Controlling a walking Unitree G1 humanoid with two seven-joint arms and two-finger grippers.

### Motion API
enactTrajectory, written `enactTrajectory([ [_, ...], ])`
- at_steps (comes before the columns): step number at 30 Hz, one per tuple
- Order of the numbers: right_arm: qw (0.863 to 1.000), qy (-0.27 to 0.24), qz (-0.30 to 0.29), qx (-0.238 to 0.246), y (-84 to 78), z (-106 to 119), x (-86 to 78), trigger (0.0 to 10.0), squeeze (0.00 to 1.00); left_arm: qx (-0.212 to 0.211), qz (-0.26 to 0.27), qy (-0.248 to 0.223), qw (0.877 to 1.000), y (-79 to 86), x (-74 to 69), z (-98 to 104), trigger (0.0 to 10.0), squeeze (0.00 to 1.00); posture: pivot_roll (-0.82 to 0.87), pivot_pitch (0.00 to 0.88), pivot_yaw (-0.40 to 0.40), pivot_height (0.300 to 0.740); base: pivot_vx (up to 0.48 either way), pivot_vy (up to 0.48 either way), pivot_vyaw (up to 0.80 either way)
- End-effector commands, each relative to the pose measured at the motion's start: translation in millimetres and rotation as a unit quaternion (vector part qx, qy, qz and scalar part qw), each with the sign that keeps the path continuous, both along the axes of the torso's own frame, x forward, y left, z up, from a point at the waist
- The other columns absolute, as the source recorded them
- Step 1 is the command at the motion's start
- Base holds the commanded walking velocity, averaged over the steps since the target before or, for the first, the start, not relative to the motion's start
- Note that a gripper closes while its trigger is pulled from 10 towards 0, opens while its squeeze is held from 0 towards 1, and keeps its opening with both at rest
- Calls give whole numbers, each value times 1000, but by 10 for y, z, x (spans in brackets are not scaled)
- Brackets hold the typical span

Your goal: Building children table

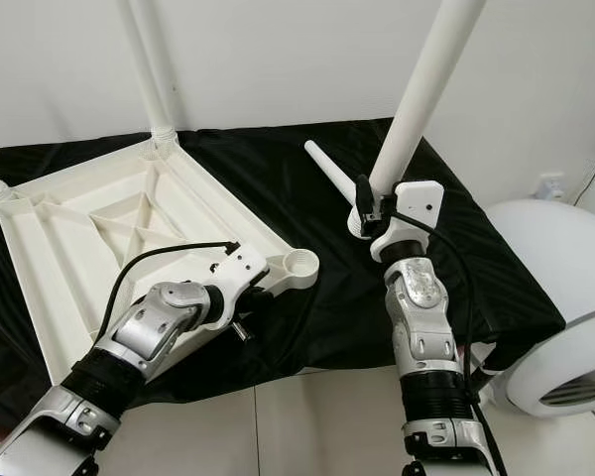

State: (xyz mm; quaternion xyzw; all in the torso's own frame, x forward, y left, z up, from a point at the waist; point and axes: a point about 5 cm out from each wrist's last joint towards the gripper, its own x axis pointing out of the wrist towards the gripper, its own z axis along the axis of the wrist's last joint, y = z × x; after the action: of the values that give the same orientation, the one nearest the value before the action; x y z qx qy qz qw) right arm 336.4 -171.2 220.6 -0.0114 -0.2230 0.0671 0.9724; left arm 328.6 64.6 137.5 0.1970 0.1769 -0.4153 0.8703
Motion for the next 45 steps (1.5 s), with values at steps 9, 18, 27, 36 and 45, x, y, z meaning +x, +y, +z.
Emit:
enactTrajectory([
  [9,997,25,65,-13,43,-41,-1,10000,0,62,16,25,998,360,-96,-192,10000,0,-71,42,41,740,0,0,0],
  [18,987,47,147,-46,125,-54,23,10000,0,60,-12,10,998,270,-138,-88,10000,0,-71,43,34,740,0,0,0],
  [27,970,73,221,-77,223,-138,73,10000,0,57,-36,10,998,207,-236,-57,10000,0,-65,45,24,740,0,0,0],
  [36,954,85,287,-28,395,-124,119,10000,0,62,-41,9,997,193,-287,-66,10000,0,-50,48,18,740,0,0,0],
  [45,931,106,348,-23,544,-220,65,10000,0,61,-36,10,997,186,-312,-72,10000,0,-46,51,17,740,0,0,0],
])
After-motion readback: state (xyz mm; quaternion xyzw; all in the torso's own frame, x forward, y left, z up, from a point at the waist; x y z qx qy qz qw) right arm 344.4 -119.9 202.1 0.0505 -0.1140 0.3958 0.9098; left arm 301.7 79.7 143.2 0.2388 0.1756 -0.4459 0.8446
